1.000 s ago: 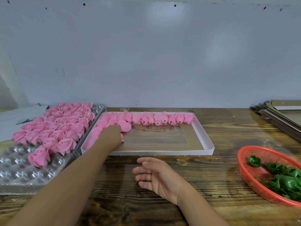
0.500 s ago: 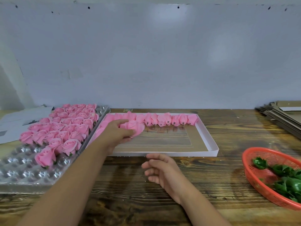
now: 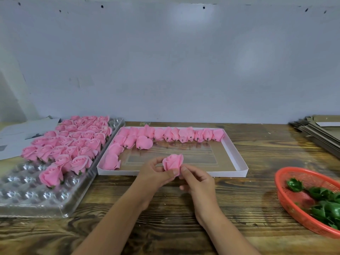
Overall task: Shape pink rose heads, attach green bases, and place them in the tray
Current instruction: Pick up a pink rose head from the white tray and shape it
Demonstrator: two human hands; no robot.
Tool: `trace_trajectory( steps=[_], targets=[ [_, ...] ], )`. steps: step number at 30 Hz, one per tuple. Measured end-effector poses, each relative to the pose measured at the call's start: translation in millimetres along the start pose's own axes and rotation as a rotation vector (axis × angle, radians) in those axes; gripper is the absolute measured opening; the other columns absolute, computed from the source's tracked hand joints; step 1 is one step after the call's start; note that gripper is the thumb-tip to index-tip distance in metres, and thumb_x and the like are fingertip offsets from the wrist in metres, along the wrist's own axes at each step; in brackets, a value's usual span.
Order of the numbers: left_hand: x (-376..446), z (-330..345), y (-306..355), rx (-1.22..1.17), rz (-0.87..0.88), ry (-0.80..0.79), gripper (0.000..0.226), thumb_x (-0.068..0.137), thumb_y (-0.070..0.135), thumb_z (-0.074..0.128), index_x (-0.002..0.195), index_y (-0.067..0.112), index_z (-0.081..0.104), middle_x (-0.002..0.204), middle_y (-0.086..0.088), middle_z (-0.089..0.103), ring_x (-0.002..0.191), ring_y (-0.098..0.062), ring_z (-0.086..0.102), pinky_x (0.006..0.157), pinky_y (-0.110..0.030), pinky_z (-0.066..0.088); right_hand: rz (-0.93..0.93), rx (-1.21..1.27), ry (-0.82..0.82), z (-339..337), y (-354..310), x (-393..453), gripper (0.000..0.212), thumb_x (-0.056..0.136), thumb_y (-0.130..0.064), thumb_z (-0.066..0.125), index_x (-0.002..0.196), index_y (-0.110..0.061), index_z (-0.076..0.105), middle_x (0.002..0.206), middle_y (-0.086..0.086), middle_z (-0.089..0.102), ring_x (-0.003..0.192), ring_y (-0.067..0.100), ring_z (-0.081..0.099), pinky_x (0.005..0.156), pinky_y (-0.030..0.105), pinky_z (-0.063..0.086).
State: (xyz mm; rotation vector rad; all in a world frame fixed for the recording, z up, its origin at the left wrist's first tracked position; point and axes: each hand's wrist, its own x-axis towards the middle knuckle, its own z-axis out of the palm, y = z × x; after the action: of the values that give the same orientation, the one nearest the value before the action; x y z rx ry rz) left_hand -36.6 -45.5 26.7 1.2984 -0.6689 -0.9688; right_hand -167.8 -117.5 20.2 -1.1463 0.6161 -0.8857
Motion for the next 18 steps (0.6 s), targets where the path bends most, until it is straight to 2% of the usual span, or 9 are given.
trace_trajectory(
  steps=[4, 7, 9, 13, 15, 18],
  targets=[
    [-2.5, -2.0, -4.5, 0.056, -0.007, -0.034, 0.066, 0.069, 0.028, 0.088, 0.128, 0.015, 0.060, 0.115, -0.006, 0.076, 0.112, -0.022, 0.071, 0.106, -0.045, 0.049, 0.011, -0.008, 0.029, -0.3, 1.8, 1.5, 0.013, 0.089, -0.005, 0.071, 0.092, -0.013, 0.081, 0.088, 0.014, 0.076, 0.074, 0.017, 0.065, 0.060, 0.023, 0.054],
    [-5.5, -0.4, -6.5, 0.088, 0.030, -0.044, 0.059, 0.073, 0.030, 0.086, 0.124, 0.014, 0.063, 0.111, -0.007, 0.077, 0.109, -0.022, 0.072, 0.105, -0.045, 0.050, 0.042, 0.065, -0.001, -2.9, 1.5, 2.0, 0.013, 0.087, -0.002, 0.071, 0.091, -0.011, 0.080, 0.092, 0.015, 0.076, 0.079, 0.017, 0.068, 0.069, 0.025, 0.055],
    [-7.2, 1.1, -6.8, 0.100, 0.068, -0.038, 0.057, 0.074, 0.030, 0.085, 0.123, 0.013, 0.064, 0.109, -0.008, 0.078, 0.106, -0.021, 0.073, 0.100, -0.040, 0.052, 0.084, 0.136, -0.020, -3.9, 2.4, 2.7, 0.012, 0.085, -0.002, 0.071, 0.094, -0.006, 0.078, 0.097, 0.017, 0.076, 0.087, 0.020, 0.071, 0.077, 0.028, 0.057],
    [-10.9, 7.1, -8.2, 0.121, 0.139, -0.016, 0.044, 0.080, 0.025, 0.081, 0.119, 0.013, 0.064, 0.104, -0.005, 0.079, 0.100, -0.017, 0.074, 0.082, -0.020, 0.055, 0.146, 0.260, -0.038, -4.1, 3.3, 4.7, 0.019, 0.077, -0.008, 0.072, 0.094, 0.000, 0.070, 0.097, 0.019, 0.073, 0.093, 0.025, 0.069, 0.088, 0.036, 0.057],
    [-12.1, 9.3, -9.1, 0.131, 0.167, -0.011, 0.036, 0.086, 0.019, 0.079, 0.118, 0.013, 0.064, 0.103, -0.006, 0.079, 0.100, -0.018, 0.074, 0.081, -0.018, 0.055, 0.182, 0.351, -0.077, -4.0, 1.7, 4.3, 0.018, 0.075, -0.009, 0.072, 0.092, -0.004, 0.067, 0.098, 0.020, 0.071, 0.094, 0.026, 0.069, 0.083, 0.038, 0.060],
    [-12.8, 10.9, -9.2, 0.124, 0.205, -0.014, 0.037, 0.087, 0.019, 0.078, 0.120, 0.011, 0.063, 0.104, -0.008, 0.078, 0.102, -0.021, 0.074, 0.083, -0.020, 0.055, 0.255, 0.452, -0.166, -5.3, -0.5, 3.4, 0.020, 0.077, -0.007, 0.070, 0.097, -0.006, 0.069, 0.103, 0.022, 0.073, 0.091, 0.026, 0.073, 0.072, 0.032, 0.061]
  ],
)
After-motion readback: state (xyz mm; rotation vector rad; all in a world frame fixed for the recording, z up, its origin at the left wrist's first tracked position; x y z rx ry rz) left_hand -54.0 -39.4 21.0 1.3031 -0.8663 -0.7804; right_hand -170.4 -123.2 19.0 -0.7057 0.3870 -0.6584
